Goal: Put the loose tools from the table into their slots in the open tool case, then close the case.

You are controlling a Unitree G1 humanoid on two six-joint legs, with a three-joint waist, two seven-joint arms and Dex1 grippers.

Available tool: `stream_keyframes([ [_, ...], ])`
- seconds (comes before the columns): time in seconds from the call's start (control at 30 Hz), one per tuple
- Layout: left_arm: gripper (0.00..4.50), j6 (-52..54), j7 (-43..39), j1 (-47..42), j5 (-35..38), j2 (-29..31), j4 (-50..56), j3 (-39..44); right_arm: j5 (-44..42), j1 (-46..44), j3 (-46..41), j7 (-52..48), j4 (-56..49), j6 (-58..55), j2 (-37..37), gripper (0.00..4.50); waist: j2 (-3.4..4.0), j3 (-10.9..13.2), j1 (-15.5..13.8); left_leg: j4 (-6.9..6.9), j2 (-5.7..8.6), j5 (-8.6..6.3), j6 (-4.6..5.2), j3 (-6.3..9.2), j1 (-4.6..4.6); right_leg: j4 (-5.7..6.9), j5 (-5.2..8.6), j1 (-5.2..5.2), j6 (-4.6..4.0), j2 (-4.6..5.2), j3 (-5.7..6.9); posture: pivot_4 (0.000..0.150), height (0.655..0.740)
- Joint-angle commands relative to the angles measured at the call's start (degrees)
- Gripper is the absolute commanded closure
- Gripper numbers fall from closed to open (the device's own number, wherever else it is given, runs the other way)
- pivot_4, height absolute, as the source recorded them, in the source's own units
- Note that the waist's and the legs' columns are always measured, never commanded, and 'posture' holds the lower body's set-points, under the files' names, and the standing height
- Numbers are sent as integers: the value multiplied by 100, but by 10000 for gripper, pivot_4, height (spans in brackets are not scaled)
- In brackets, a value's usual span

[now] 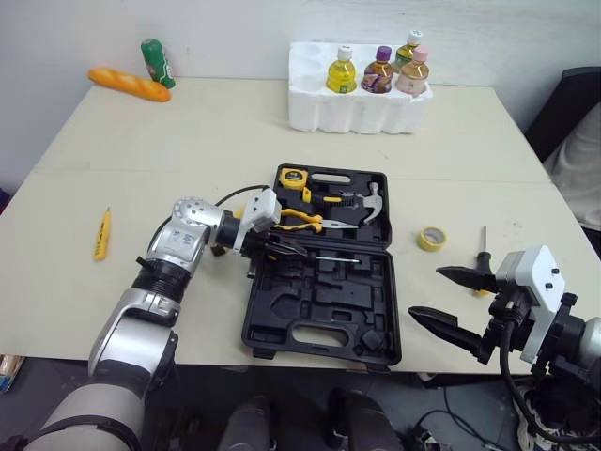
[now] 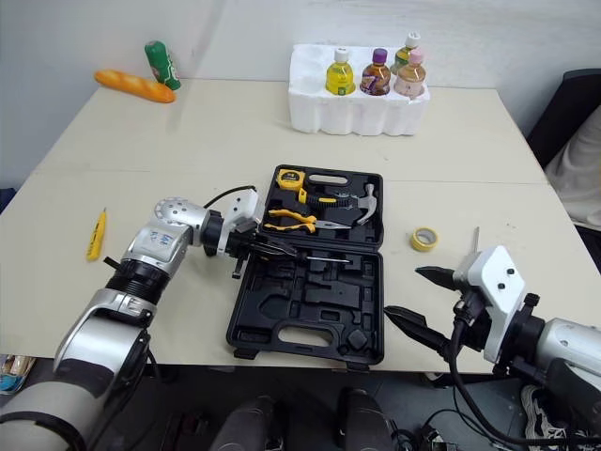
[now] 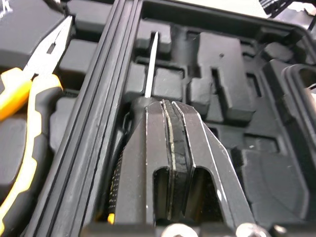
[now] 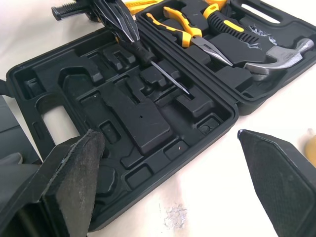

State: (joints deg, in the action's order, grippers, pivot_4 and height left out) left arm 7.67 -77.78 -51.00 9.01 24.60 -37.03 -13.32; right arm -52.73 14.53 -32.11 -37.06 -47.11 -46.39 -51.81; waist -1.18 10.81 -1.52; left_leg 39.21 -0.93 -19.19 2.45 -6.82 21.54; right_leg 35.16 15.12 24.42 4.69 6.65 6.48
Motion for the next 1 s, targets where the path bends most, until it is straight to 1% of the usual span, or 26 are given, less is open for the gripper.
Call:
stream_keyframes([
  [0.03, 44187, -220, 69, 12, -74, -84, -97, 57, 29, -41, -55, -60, -8, 61, -96, 0, 0, 0, 2, 0, 0, 0, 1, 0, 1, -2, -1, 0, 2, 0, 0, 1500, 7367],
  [0.3, 44187, -482, 296, 35, -340, -236, -387, -15, 148, -152, 51, -161, 151, 79, -215, 0, -1, -1, 2, 2, 0, 1, 1, -2, -6, -10, -2, -1, 3, 2, -5, 1500, 7367],
  [0.53, 44187, -598, 298, 28, -469, -265, -463, -45, 205, -224, 73, -193, 183, 55, -225, 0, -1, -2, 2, 2, 0, 1, 1, -3, -12, -9, -2, -4, 2, 4, -8, 1500, 7367],
  [0.7, 44187, 99, 100, -225, 43, -322, -321, 337, 233, -173, 17, -223, 167, 44, -214, 0, -1, -2, 4, 2, 0, 1, 1, -3, -14, -8, -2, -7, 2, 5, -8, 1500, 7367],
  [0.8, 44187, 381, 36, -266, 158, -306, -169, 445, 230, -150, -4, -226, 157, 40, -204, 0, -1, -2, 5, 1, 0, 1, 1, -3, -11, -7, -2, -6, 2, 3, -6, 1500, 7367],
  [1.0, 44187, 5, 231, -255, -189, -296, -409, 312, 268, -143, 69, -199, 169, 51, -169, 0, -2, -2, 4, 1, 0, 1, 1, -3, -9, -7, -2, -5, 3, 3, -5, 1500, 7367],
])
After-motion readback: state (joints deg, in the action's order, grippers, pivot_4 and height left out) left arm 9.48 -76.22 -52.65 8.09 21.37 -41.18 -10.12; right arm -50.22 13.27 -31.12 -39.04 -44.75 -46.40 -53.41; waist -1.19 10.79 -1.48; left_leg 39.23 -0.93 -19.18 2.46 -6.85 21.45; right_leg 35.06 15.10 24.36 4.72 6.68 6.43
